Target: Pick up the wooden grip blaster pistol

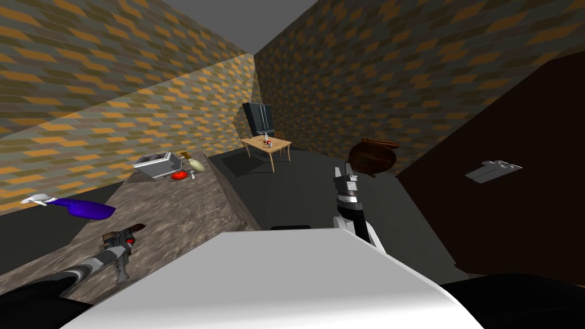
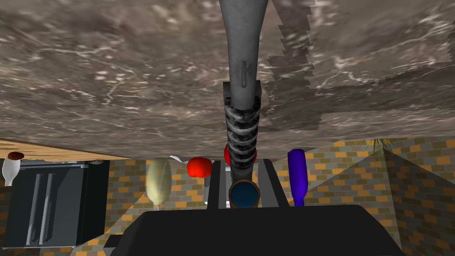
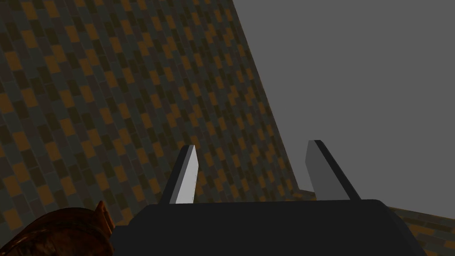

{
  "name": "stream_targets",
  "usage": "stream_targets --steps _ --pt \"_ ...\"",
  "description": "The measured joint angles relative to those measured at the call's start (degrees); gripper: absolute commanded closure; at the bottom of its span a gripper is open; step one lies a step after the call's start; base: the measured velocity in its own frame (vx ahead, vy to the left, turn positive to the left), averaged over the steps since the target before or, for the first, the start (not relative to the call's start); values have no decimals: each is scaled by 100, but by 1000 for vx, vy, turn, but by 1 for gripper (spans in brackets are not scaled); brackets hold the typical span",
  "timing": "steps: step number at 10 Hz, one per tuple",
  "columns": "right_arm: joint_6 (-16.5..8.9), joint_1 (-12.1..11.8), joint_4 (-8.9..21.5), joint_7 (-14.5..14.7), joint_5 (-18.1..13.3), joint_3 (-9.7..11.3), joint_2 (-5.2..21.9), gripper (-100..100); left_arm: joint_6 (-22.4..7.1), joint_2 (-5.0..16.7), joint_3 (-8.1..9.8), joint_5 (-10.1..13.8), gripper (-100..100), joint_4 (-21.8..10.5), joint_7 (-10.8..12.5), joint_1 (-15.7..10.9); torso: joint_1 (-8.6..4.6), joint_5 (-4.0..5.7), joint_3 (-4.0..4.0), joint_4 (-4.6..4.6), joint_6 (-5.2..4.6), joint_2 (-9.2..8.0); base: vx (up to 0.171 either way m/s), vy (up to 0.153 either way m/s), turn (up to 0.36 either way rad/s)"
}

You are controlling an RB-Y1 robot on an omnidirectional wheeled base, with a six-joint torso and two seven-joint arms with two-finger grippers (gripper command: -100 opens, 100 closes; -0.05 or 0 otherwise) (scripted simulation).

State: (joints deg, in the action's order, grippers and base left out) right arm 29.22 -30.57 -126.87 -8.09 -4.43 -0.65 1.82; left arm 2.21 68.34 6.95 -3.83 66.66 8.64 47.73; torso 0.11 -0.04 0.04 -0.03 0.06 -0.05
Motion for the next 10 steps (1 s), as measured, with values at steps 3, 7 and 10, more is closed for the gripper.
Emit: stream_targets --steps 3,7,10 --pt "0 -3 0 0 0 -1 0 0 52 -7 136 -81 100 276 -91 163 -4 0 -27 11 12 48 167 5 343" --pt "0 -3 0 0 0 -1 1 0 332 23 286 -248 100 591 -284 306 2 1 -30 11 2 52 145 7 275" --pt "0 -2 0 0 0 -1 0 0 480 25 447 -378 100 934 -440 488 -12 7 -26 10 4 43 105 -16 226"
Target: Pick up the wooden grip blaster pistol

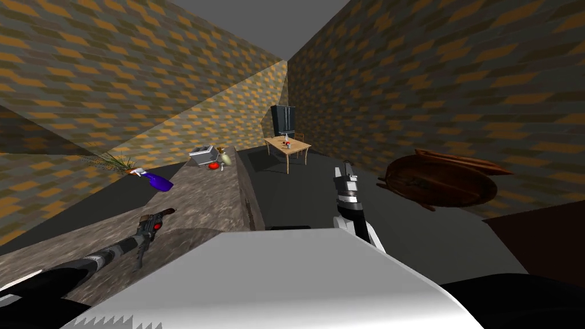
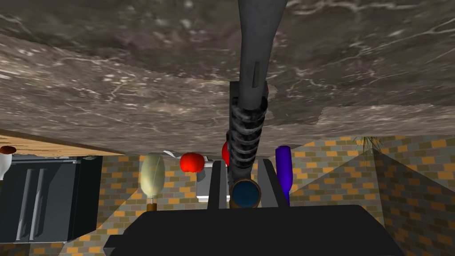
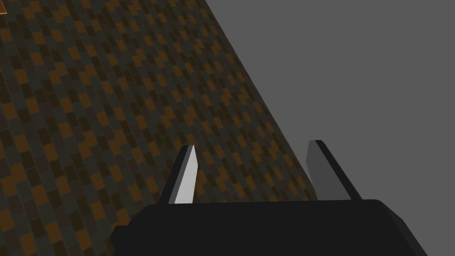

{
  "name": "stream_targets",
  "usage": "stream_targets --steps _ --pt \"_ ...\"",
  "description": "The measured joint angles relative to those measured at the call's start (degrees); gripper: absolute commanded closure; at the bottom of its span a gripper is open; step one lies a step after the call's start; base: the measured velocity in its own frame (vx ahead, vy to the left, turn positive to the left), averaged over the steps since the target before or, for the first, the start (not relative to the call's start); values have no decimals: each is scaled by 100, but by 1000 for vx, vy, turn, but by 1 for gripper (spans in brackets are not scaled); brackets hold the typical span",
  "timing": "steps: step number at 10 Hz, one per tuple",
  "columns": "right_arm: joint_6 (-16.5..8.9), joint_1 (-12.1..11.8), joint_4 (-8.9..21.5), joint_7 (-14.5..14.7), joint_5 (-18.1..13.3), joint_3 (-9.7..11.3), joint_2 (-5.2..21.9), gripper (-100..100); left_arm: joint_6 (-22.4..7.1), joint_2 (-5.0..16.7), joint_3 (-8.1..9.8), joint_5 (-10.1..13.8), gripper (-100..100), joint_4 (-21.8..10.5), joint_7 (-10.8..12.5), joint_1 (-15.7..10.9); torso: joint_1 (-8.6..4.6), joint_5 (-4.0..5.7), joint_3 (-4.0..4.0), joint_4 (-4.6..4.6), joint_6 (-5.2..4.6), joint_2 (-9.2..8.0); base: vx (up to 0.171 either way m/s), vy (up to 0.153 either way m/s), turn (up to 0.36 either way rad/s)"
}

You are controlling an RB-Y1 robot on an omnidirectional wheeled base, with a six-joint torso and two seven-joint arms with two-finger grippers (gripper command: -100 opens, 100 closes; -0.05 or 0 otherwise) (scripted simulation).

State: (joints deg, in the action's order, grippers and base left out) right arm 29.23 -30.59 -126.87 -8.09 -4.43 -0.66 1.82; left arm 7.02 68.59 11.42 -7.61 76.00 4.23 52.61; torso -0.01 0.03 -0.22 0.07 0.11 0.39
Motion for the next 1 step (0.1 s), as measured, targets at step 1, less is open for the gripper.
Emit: stream_targets --steps 1 --pt "0 2 0 0 0 1 0 0 14 -2 4 -3 0 7 -8 8 1 2 10 -3 -11 -18 8 -6 -9"
